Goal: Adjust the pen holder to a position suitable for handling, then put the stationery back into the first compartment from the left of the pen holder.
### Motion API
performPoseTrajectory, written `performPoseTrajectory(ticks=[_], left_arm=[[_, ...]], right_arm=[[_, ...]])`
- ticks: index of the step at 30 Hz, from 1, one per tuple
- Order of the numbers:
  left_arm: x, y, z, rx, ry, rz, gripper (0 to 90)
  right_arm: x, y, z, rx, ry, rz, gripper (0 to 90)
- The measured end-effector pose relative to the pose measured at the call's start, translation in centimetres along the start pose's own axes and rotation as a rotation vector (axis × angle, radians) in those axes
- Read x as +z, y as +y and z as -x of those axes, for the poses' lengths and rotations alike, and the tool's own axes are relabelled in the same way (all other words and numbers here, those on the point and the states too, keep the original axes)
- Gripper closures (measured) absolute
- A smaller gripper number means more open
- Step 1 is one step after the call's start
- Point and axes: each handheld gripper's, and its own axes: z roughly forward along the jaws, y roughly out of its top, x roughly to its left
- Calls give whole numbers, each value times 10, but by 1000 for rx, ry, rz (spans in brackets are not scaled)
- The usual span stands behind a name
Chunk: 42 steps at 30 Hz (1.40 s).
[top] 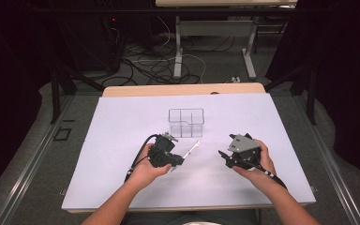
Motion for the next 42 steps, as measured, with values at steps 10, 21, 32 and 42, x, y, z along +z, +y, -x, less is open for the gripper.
performPoseTrajectory(ticks=[10,21,32,42], left_arm=[[3,-1,1,9,-9,-16,796],[6,-2,0,-19,-27,-20,797],[13,-4,6,0,-43,-49,796],[14,-7,10,-6,-64,-62,796]], right_arm=[[6,8,-34,-373,18,44,395],[16,8,-48,-511,55,56,424],[19,6,-65,-685,40,47,441],[18,6,-75,-951,28,50,547]])
